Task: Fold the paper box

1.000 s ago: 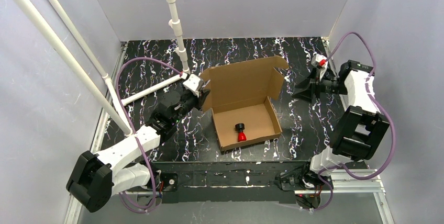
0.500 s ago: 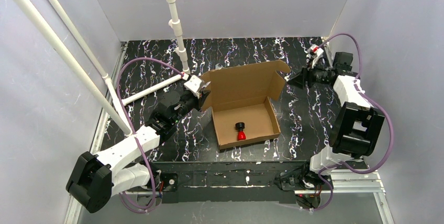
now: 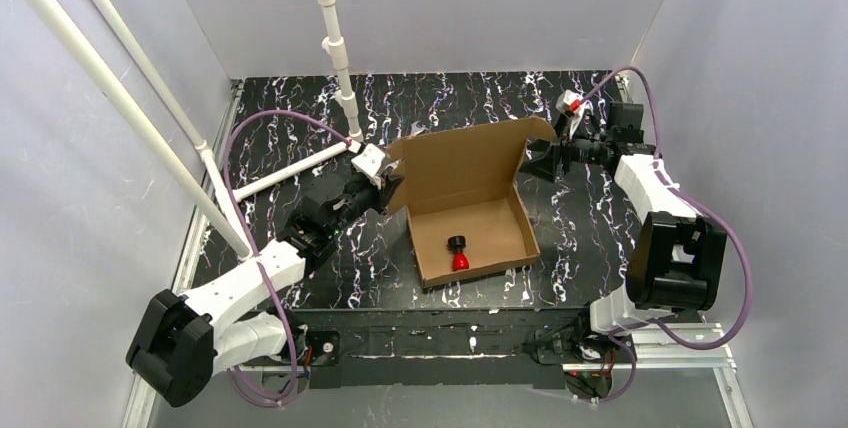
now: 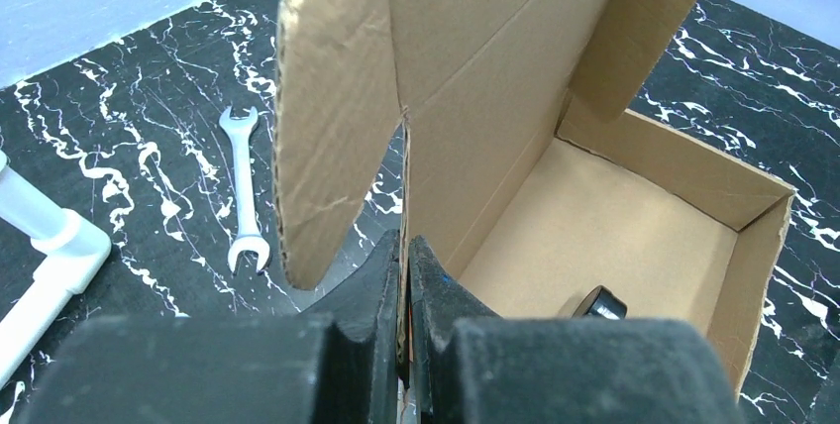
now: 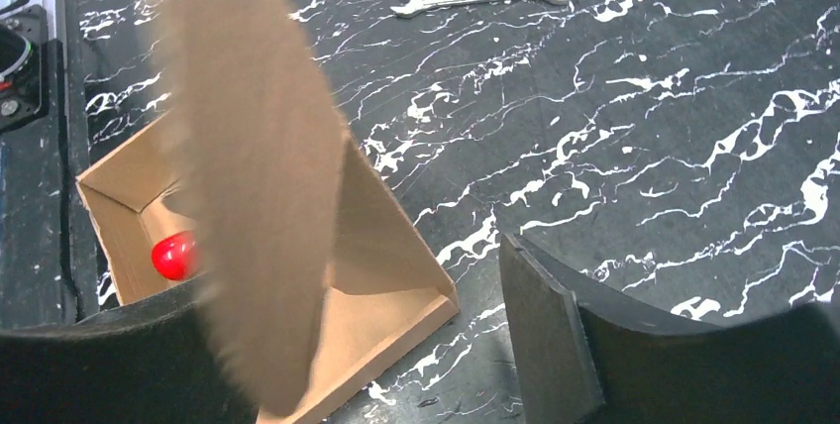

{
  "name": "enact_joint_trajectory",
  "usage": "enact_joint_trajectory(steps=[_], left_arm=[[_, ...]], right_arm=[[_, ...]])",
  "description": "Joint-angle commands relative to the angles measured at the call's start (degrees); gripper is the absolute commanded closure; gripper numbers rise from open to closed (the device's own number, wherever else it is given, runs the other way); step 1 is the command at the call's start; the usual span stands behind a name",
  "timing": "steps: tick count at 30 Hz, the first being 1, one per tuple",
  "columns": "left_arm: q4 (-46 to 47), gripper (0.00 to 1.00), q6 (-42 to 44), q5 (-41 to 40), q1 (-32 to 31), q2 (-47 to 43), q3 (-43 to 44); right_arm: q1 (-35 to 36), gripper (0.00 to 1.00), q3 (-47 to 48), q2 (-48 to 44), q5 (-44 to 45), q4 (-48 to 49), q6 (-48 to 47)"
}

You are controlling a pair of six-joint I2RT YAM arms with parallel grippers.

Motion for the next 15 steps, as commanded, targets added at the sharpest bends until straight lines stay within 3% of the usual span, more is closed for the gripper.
enact_joint_trajectory(steps=[1,11,15], left_arm=[[-0.2,1.00,-0.1,2.0,-0.2,-0.8,0.3],[-0.3,1.00,0.6,4.8,-0.2,1.5,2.1],[-0.7,1.00,0.9,5.4,-0.2,2.3,2.9]], right_arm=[[0.4,0.18,3.0,0.0,-4.7,-6.8,-10.4],[2.3,0.22,4.3,2.9,-5.6,0.1,-12.0],[3.5,0.29,5.5,4.0,-7.0,-0.3,-13.2]])
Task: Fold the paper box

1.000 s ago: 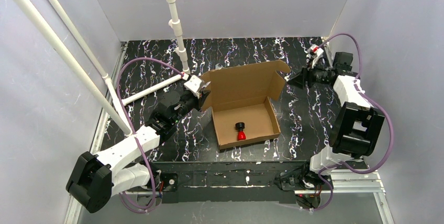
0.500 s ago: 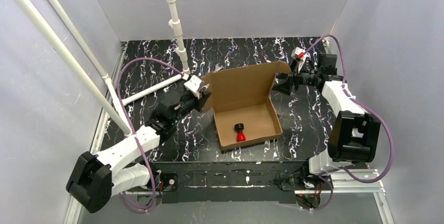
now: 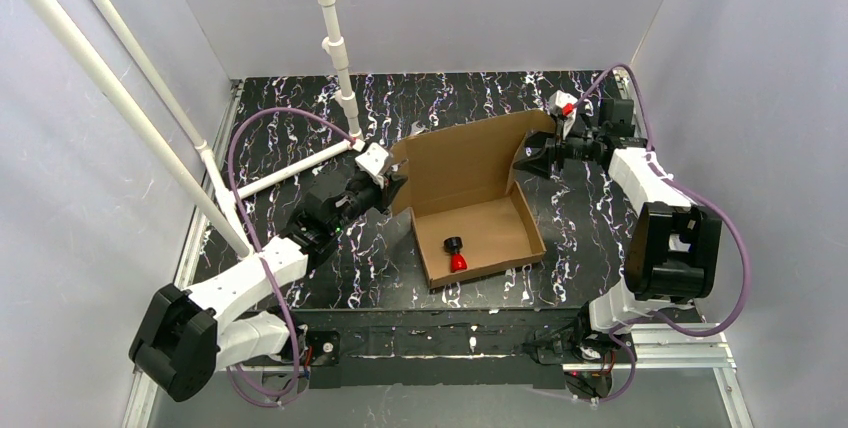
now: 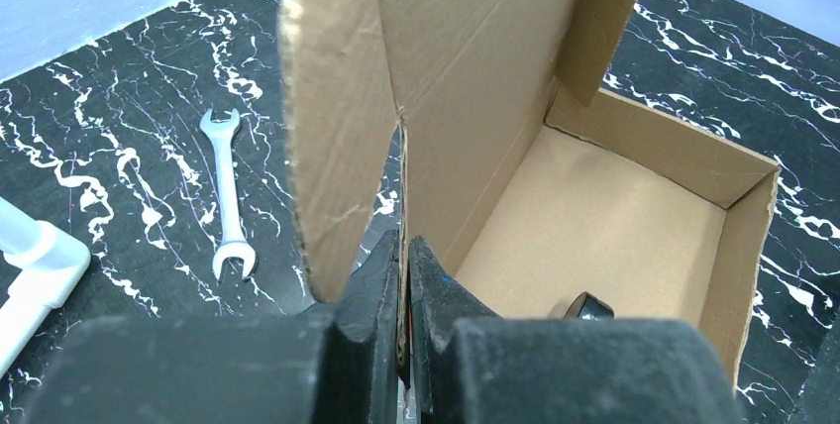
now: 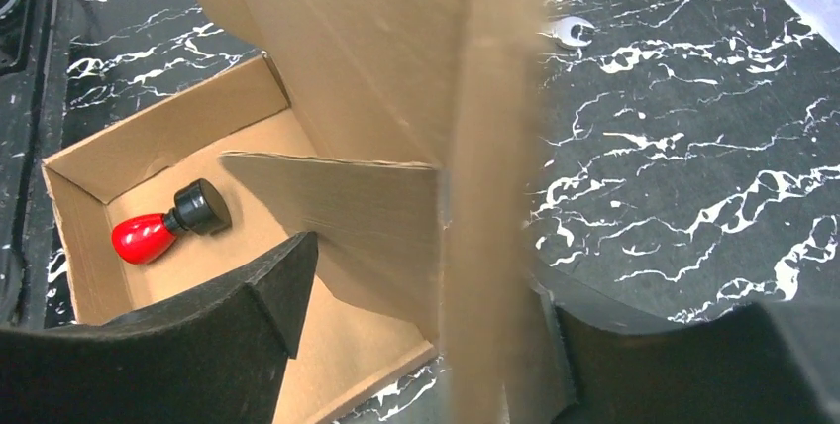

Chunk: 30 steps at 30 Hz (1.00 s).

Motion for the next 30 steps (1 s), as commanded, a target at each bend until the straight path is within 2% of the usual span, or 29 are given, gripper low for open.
enact_joint_trajectory(steps=[1,5,9,18,21,25,30], left_arm=[[-0.7,1.00,1.0,3.2,-0.3,1.2,2.5],[-0.8,1.00,1.2,3.6,-0.3,2.4,3.7],[-0.8,1.00,1.2,3.7,-0.3,4.0,4.9],[-1.1,1.00,0.0,2.7,-0.3,6.3,7.4],[-1.1,1.00,-1.7,2.7,-0.3,7.1,8.2],[-1.2,1.00,-4.8,2.3,-0.3,7.6,8.2],[-1.1,0.77,-10.8,1.1,-0.3,5.8,6.2]], right_arm=[[1.7,0.33,3.6,1.0,-3.8,0.7,-3.4],[2.0,0.47,4.4,1.2,-4.5,-2.9,-6.7],[2.0,0.65,4.2,1.4,-5.3,-5.3,-8.3],[2.3,0.83,6.0,1.9,-7.4,-18.4,-20.8],[2.5,0.99,6.6,2.0,-7.9,-22.4,-24.6],[2.5,0.99,7.3,2.3,-7.3,-27.9,-30.7],[2.4,0.99,7.7,3.0,-4.8,-33.7,-37.8]])
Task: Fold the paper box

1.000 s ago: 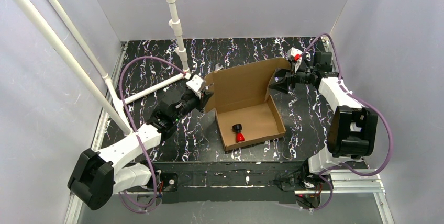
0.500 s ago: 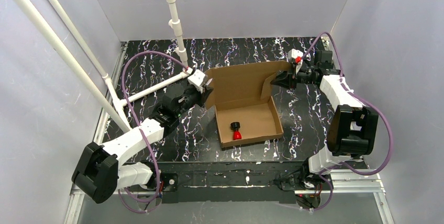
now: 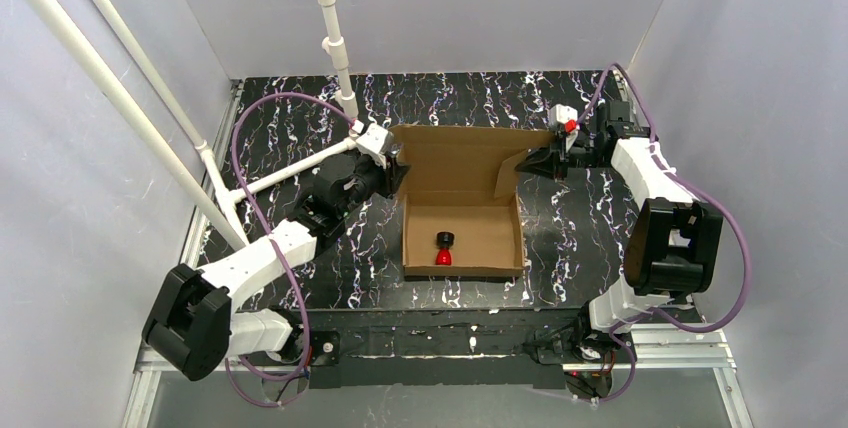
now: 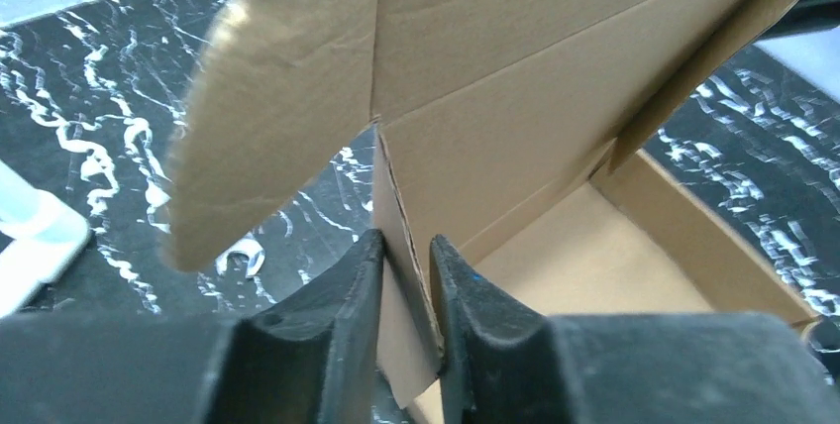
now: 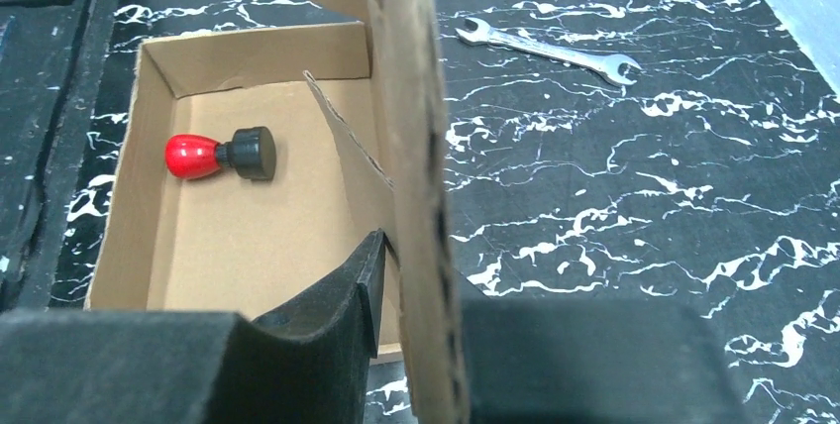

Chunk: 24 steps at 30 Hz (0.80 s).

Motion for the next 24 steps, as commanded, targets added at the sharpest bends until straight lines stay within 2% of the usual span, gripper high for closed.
enact_joint_trajectory(steps=[1,5,8,11,16,19,21,24], left_arm=[[0.1,0.73,-7.1,4.9,-1.7,-2.0,-0.5],[0.0,0.58,-9.7,5.6,-1.7,-5.4,-3.3],[-0.2,0.41,-11.2,5.9,-1.5,-8.9,-5.4],[-1.6,0.29,-12.6,6.4,-0.9,-12.8,-7.4],[-6.8,0.25,-12.3,9.2,1.3,-19.2,-9.3],[-11.4,0.24,-10.1,8.6,2.6,-25.3,-10.0],[-16.4,0.23,-6.6,6.2,2.8,-29.0,-9.9],[-25.8,0.27,-3.0,-1.5,3.1,-33.4,-9.0]], right_arm=[[2.1,0.99,2.0,1.3,-0.1,-8.5,-9.3],[1.2,0.99,2.2,1.6,-0.2,-10.1,-11.3],[0.4,0.99,2.1,1.8,-0.4,-10.9,-12.2],[-0.6,0.99,2.4,2.4,-0.9,-13.2,-14.7],[-1.1,0.99,4.4,4.4,-1.7,-21.7,-23.1],[-1.4,0.99,6.3,6.7,-1.9,-30.9,-31.4],[-1.4,0.99,8.1,8.8,-2.0,-39.0,-39.2],[-1.5,0.99,8.7,9.7,-2.0,-40.4,-41.6]])
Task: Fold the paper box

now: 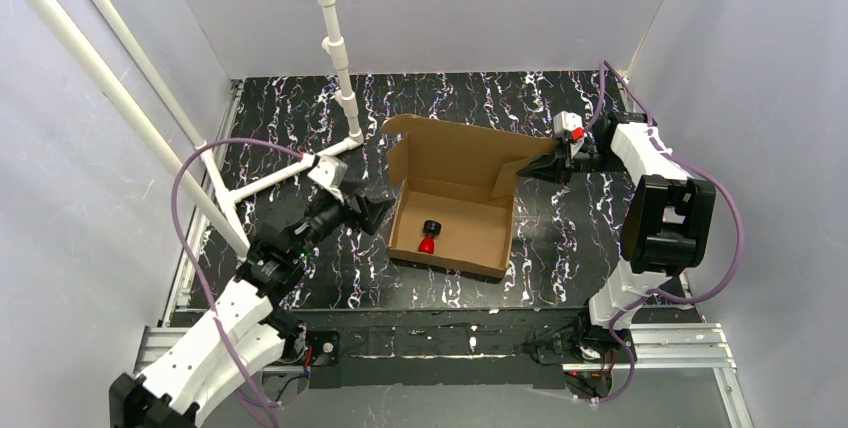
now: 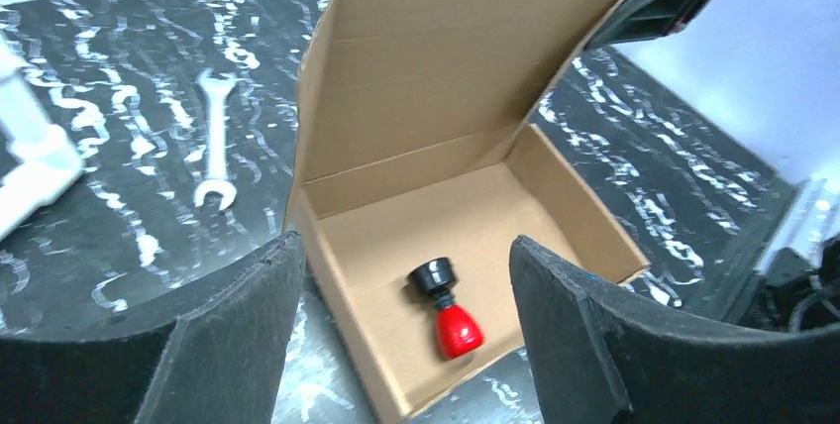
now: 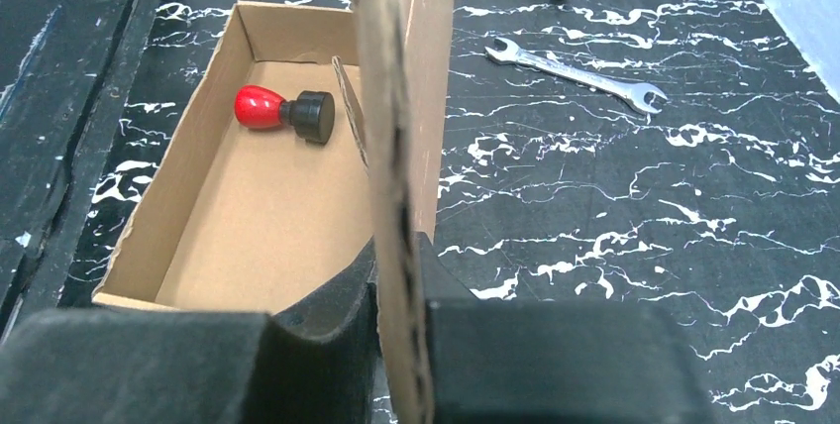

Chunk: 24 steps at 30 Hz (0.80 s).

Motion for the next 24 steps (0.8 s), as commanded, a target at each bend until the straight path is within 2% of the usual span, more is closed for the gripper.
enact_joint_trajectory(steps=[1,3,5,6,13,18,24], left_arm=[[-14.4,0.32,7.0,-10.4,0.5,-6.1,1.0],[-15.7,0.48,8.6,-16.8,0.6,-6.6,1.3],[-15.8,0.71,9.5,-18.9,0.6,-4.9,1.7],[-15.7,0.76,9.2,-19.7,0.6,-3.5,2.3],[-8.7,0.78,10.9,-20.5,0.6,10.0,6.2],[-1.2,0.77,15.1,-15.0,0.8,17.8,9.1],[6.1,0.77,14.7,-13.6,1.2,22.6,9.9]], right_arm=[[-0.2,0.99,1.2,1.7,0.9,-10.9,-10.3],[-0.2,0.99,1.2,1.6,0.7,-11.0,-10.2],[0.0,0.99,1.4,1.4,1.0,-11.0,-10.1],[0.0,0.99,1.3,1.4,1.3,-10.9,-10.1],[-0.1,0.99,0.8,0.9,1.7,-11.0,-10.1],[-0.1,0.99,0.5,1.1,1.5,-11.0,-10.3],[-0.1,0.99,0.2,1.1,1.6,-11.0,-10.4]])
